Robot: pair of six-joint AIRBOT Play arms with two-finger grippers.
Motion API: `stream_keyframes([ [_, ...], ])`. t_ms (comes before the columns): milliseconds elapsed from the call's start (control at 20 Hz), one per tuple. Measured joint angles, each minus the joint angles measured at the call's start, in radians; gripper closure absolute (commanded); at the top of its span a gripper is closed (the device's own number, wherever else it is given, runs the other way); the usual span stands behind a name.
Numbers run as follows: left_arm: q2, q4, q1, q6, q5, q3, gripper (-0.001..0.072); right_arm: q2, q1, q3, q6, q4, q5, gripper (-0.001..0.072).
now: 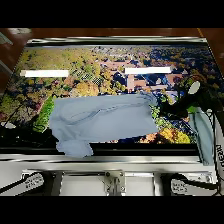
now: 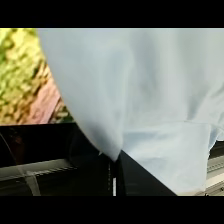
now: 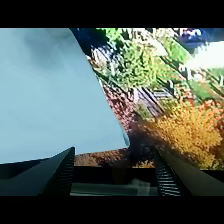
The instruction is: Fold the shirts.
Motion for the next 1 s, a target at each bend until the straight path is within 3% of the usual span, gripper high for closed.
stream_keyframes([
  [400,-0.001,-0.013,-0.001,-0.008,-0.012,0.0,0.067,0.0,-0.129,-0.124,-0.1,0.157,0.002,0.0093],
  [850,-0.001,-0.057,-0.001,-0.008,-0.016,0.002,0.067,-0.065,-0.034,-0.237,-0.113,0.225,-0.117,0.0097],
  [900,-0.001,-0.06,-0.001,-0.008,-0.016,0.002,0.067,-0.068,-0.02,-0.239,-0.1,0.229,-0.129,0.0246],
  [950,-0.001,-0.06,-0.001,-0.008,-0.018,0.003,0.067,-0.071,-0.006,-0.241,-0.089,0.228,-0.148,0.0532],
  [1000,-0.001,-0.06,-0.001,-0.008,-0.019,0.003,0.067,-0.074,0.003,-0.243,-0.085,0.228,-0.178,0.0634],
])
